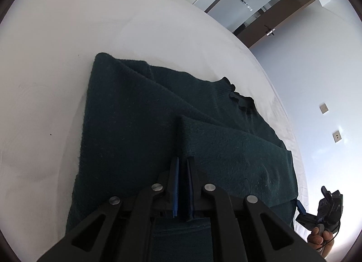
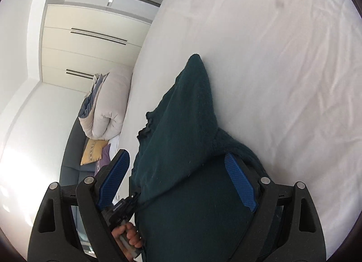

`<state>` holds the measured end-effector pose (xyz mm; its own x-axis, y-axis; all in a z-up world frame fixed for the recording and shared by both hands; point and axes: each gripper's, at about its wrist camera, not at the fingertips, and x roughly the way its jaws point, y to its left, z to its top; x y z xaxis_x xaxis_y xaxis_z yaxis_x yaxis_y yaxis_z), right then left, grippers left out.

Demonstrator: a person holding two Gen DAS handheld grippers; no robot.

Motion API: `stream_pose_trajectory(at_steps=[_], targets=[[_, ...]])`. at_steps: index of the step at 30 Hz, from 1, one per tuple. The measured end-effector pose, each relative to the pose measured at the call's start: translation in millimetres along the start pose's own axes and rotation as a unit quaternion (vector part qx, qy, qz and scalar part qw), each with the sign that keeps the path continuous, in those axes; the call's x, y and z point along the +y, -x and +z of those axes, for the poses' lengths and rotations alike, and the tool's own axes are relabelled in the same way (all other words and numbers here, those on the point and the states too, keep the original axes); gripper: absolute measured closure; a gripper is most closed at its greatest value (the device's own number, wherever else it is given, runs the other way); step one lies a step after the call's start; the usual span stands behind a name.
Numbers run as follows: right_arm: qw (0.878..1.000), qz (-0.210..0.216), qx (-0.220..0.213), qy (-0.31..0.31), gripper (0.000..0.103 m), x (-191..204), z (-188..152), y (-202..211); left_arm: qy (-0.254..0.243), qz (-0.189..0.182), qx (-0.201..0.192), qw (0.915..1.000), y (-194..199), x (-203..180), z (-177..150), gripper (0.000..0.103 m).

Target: Fold small clothes

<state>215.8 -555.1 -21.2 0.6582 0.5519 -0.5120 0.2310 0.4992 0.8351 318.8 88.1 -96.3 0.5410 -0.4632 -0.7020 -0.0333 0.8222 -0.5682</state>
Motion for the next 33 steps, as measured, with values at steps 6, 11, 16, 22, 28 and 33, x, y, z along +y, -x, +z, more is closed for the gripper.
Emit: stream_pose_trajectory(at_steps=[6,11,16,22,28,33], targets=[[0.996,0.056,0.054,0.036,0.017,36,25,-9,-0.012,-0.022,-0.023,0.9994,-5,6,-4,0.091],[0.994,0.030,0.101,0.003,0.017,22,57,-76,-0.019,-0.050,-0.045,0.9976,-7,13,-11,0.091],[0.995,0.064,0.070,-0.037,0.017,7,94,-101,-0.016,-0.059,-0.049,0.9969,-9,16,-11,0.092],[0.997,0.031,0.069,-0.035,0.017,7,127,-124,-0.020,-0.057,-0.054,0.9967,-9,15,-12,0.092],[0.997,0.048,0.063,-0.017,0.017,6,96,-98,-0.014,-0.063,-0.051,0.9966,-3,15,-12,0.092],[0.995,0.064,0.071,0.014,0.016,5,28,-39,-0.023,-0.057,-0.081,0.9948,47,12,-9,0.050]])
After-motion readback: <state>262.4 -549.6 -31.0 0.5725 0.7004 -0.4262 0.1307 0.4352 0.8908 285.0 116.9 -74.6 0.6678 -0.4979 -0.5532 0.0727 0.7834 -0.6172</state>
